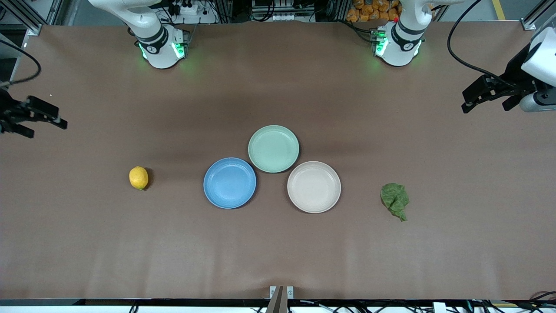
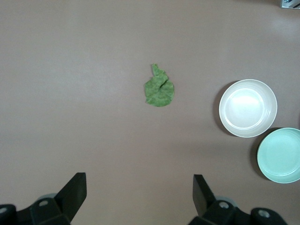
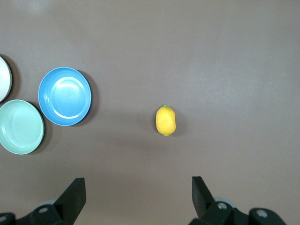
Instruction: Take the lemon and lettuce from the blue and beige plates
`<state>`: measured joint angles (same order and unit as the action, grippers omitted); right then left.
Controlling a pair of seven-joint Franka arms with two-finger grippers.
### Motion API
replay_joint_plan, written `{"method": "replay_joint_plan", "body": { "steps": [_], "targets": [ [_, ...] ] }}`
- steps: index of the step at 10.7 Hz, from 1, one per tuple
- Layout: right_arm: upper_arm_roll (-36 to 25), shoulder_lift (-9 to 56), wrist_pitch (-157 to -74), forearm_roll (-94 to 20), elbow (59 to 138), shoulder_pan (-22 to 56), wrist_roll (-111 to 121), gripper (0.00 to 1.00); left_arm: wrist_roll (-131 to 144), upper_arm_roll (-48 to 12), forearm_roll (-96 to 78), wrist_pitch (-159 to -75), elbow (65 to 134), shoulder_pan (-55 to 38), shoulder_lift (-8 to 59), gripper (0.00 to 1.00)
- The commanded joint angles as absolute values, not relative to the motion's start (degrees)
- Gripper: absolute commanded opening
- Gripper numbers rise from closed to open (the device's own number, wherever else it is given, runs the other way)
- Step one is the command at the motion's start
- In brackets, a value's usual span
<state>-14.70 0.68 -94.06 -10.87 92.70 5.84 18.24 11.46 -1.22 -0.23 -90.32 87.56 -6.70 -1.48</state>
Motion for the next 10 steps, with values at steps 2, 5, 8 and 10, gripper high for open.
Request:
{"method": "replay_joint_plan", "body": {
  "steps": [2, 5, 8, 10],
  "targets": [
    [-12.57, -1.4, -95.36, -8.02, 94.05, 3.08, 18.19, 1.0, 10.72, -1.23, -0.18, -89.65, 87.36, -6.5, -1.76, 1.0],
    [-8.36, -2.11, -95.01, -2.04, 92.64, 2.99, 17.67, 1.0, 10.72, -1.23, -0.18, -89.65, 87.36, -6.5, -1.76, 1.0],
    [-7.56, -2.2, -94.14, 0.53, 90.8, 2.99, 17.32, 1.0, 10.63, -1.14, 0.0, -89.65, 87.36, -6.5, -1.67, 1.0],
    [-7.47, -2.2, -91.77, -0.08, 89.39, 3.08, 10.51, 1.0, 10.63, -1.14, 0.09, -89.65, 87.36, -6.5, -1.67, 1.0]
  ]
}}
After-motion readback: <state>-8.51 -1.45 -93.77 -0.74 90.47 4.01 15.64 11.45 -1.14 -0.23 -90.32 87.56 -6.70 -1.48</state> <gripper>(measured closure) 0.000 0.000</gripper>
